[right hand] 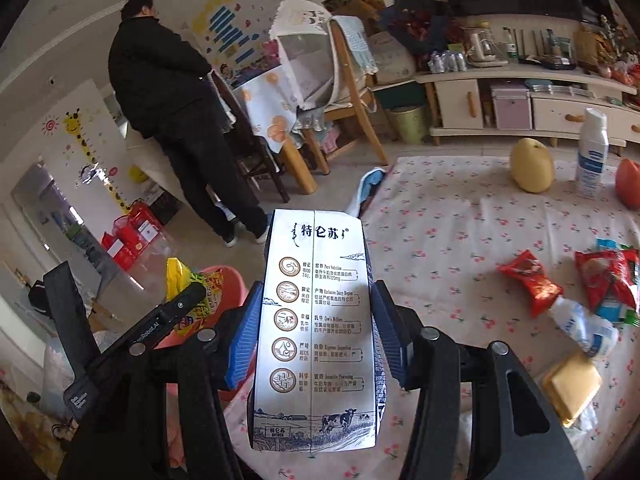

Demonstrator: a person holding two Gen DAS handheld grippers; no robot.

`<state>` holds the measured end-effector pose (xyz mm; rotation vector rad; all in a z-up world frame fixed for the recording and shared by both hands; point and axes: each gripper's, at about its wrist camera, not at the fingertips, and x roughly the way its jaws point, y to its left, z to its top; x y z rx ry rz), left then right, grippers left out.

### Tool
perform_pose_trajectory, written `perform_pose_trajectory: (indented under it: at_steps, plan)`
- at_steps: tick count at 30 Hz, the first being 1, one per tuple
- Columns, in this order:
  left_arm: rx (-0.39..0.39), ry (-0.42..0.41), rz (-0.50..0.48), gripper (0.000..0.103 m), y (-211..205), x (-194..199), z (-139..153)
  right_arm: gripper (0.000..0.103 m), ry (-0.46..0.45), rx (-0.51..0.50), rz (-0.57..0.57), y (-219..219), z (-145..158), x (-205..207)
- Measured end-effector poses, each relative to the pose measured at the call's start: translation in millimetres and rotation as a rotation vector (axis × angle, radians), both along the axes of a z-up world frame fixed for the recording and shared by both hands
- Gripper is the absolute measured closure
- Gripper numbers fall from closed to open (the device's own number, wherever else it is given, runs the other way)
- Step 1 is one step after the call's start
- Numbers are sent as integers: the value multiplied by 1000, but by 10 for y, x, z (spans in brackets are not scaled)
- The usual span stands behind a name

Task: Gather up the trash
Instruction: 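Open both grippers to drop the carton and chip bag into the bucket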

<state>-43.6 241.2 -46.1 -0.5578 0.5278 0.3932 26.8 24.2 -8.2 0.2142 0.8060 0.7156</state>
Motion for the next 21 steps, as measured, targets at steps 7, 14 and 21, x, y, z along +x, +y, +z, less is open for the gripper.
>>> perform_pose_trajectory:
  at_steps: [7,14,21]
  plan:
    - [-48,34,196,66,588,-204,-58,48,22,11,155,964,-18,-17]
    - [-98,79,290,66,973,-326,-181,48,71,10,262,1682,-194,-63]
    - [-127,109,346,53,1131,-393,-281,44,117,-40,304,2048,-398,-75]
